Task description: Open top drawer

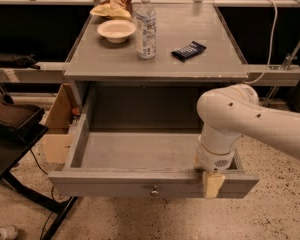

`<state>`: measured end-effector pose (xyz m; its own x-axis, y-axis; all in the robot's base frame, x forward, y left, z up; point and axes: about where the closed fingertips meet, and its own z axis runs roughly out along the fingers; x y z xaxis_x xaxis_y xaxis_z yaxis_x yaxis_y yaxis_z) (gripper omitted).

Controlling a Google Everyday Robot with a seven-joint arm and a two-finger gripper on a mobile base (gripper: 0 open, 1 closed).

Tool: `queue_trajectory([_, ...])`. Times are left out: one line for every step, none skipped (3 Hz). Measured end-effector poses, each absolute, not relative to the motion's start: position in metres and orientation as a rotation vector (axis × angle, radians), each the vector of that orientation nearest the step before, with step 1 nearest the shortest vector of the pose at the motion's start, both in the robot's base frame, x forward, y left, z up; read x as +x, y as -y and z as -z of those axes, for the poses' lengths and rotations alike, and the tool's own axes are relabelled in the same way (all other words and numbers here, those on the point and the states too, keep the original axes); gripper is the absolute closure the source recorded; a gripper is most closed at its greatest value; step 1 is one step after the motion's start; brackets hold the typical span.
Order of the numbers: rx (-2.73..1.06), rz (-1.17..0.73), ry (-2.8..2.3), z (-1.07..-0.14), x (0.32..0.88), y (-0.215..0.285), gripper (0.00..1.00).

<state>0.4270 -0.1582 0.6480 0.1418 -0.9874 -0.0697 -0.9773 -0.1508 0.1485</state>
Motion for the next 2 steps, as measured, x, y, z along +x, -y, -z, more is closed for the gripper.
queue_trajectory([2.322, 0.23, 2.001, -0.648, 0.427, 0.158, 0.0])
queue_trajectory([2.39, 0.16, 1.987, -0.69, 0.416, 0.157, 0.0])
